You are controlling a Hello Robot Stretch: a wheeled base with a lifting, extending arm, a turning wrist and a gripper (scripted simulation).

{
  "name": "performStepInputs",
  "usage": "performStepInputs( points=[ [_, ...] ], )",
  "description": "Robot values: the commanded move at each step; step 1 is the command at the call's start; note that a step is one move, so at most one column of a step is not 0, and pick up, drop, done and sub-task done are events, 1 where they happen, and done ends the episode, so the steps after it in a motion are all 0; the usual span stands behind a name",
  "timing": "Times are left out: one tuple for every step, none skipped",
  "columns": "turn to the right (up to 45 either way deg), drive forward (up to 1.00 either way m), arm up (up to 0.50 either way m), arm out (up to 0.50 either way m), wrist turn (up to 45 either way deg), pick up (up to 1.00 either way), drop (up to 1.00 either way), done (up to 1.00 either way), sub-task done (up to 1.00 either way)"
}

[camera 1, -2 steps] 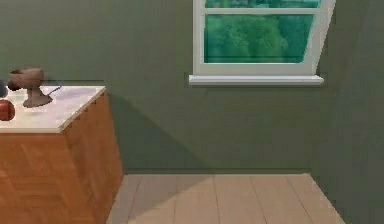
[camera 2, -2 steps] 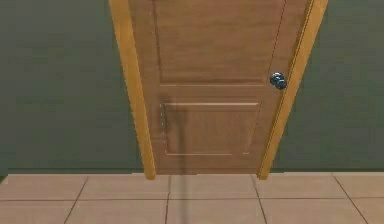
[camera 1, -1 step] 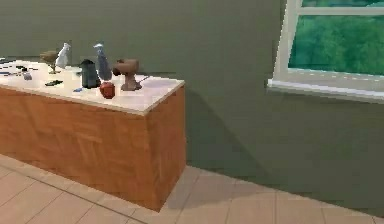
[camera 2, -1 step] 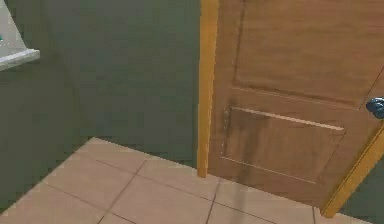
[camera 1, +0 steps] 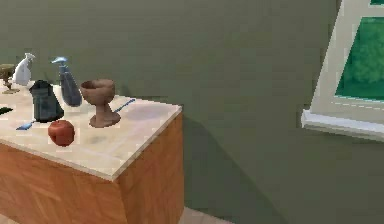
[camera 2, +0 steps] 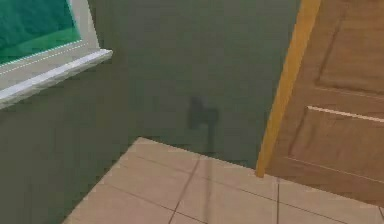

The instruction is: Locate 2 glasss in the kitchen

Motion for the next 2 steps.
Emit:
performStepInputs(
  points=[
    [-24.0,0.0,0.0,0.0,0.0,0.0,0.0,0.0,0.0],
    [0.0,0.0,0.0,0.0,0.0,0.0,0.0,0.0,1.0]
  ],
)
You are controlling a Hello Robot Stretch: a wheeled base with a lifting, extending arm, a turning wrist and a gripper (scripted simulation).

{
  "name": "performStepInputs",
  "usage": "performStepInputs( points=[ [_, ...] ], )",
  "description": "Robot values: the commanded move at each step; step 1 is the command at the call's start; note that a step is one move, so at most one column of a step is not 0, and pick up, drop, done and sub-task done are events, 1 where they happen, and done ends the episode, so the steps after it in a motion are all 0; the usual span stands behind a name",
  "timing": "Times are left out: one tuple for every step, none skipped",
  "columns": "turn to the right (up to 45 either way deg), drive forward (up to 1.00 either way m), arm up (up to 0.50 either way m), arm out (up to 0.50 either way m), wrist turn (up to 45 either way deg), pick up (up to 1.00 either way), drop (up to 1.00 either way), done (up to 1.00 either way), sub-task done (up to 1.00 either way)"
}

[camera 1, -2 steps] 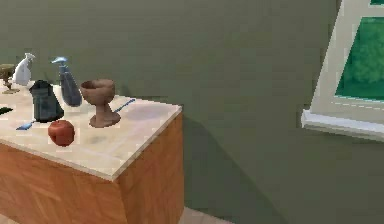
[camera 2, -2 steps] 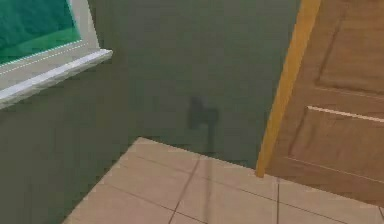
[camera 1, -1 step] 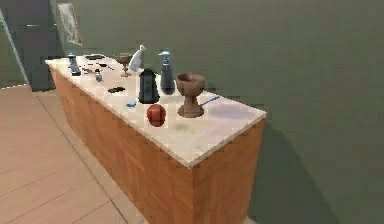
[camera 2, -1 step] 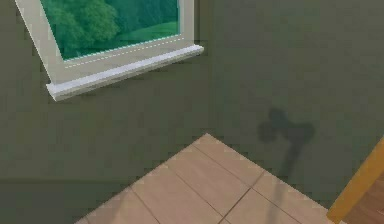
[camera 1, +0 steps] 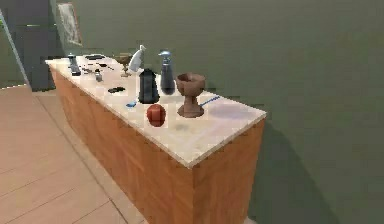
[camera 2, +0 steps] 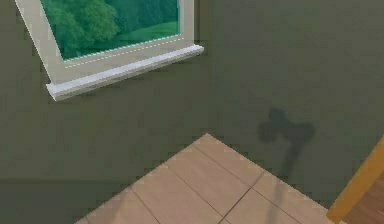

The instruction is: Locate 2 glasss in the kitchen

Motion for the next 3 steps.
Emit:
performStepInputs(
  points=[
    [-45.0,0.0,0.0,0.0,0.0,0.0,0.0,0.0,0.0],
    [-45.0,0.0,0.0,0.0,0.0,0.0,0.0,0.0,0.0],
    [-45.0,0.0,0.0,0.0,0.0,0.0,0.0,0.0,0.0]
  ],
)
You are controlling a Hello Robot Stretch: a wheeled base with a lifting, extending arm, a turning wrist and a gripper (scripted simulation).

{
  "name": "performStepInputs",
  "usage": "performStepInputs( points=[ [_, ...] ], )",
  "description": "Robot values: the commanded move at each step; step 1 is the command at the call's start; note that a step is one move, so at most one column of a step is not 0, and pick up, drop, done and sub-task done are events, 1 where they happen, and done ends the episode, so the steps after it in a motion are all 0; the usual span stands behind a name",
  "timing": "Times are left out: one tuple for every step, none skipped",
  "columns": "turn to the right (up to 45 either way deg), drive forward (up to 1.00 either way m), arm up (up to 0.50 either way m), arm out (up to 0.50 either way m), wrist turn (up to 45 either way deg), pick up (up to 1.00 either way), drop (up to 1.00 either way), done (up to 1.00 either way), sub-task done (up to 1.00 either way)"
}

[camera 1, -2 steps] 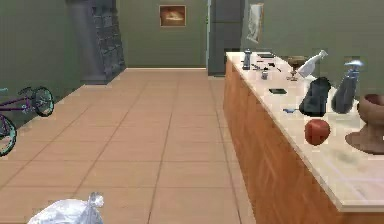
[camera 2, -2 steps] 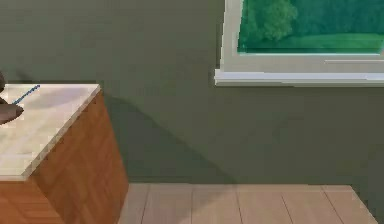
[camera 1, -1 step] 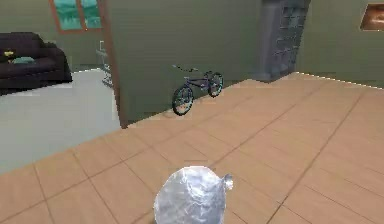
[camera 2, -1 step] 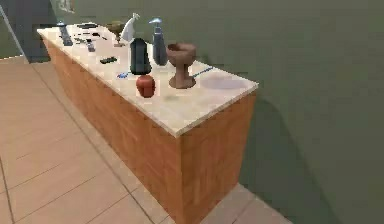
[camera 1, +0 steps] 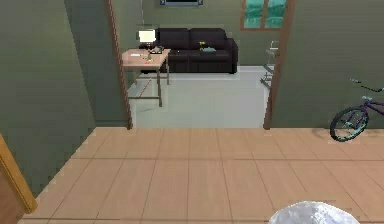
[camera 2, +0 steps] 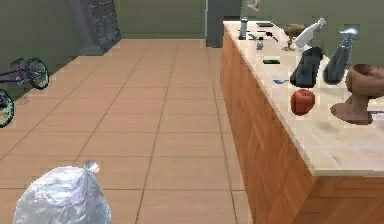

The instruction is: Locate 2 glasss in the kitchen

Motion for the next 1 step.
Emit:
performStepInputs(
  points=[
    [-18.0,0.0,0.0,0.0,0.0,0.0,0.0,0.0,0.0]
  ],
)
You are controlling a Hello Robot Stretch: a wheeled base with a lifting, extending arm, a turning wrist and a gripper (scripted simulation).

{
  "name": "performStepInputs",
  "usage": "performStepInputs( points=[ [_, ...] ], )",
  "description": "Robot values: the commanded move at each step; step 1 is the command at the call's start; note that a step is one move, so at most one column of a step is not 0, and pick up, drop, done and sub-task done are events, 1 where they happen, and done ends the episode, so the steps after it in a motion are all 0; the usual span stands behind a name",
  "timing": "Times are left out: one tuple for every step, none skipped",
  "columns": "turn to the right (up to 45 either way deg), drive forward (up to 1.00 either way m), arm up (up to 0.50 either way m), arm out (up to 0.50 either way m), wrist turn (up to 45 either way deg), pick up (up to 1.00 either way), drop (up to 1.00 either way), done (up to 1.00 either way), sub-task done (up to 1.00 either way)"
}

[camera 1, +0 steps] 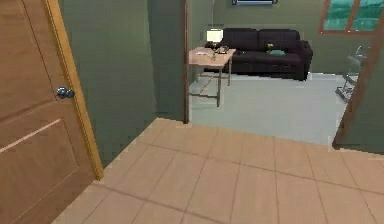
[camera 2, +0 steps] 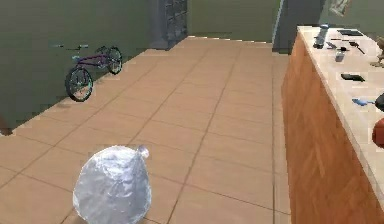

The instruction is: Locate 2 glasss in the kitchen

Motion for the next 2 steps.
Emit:
performStepInputs(
  points=[
    [-3.0,0.0,0.0,0.0,0.0,0.0,0.0,0.0,0.0],
    [0.0,0.45,0.0,0.0,0.0,0.0,0.0,0.0,0.0]
  ],
)
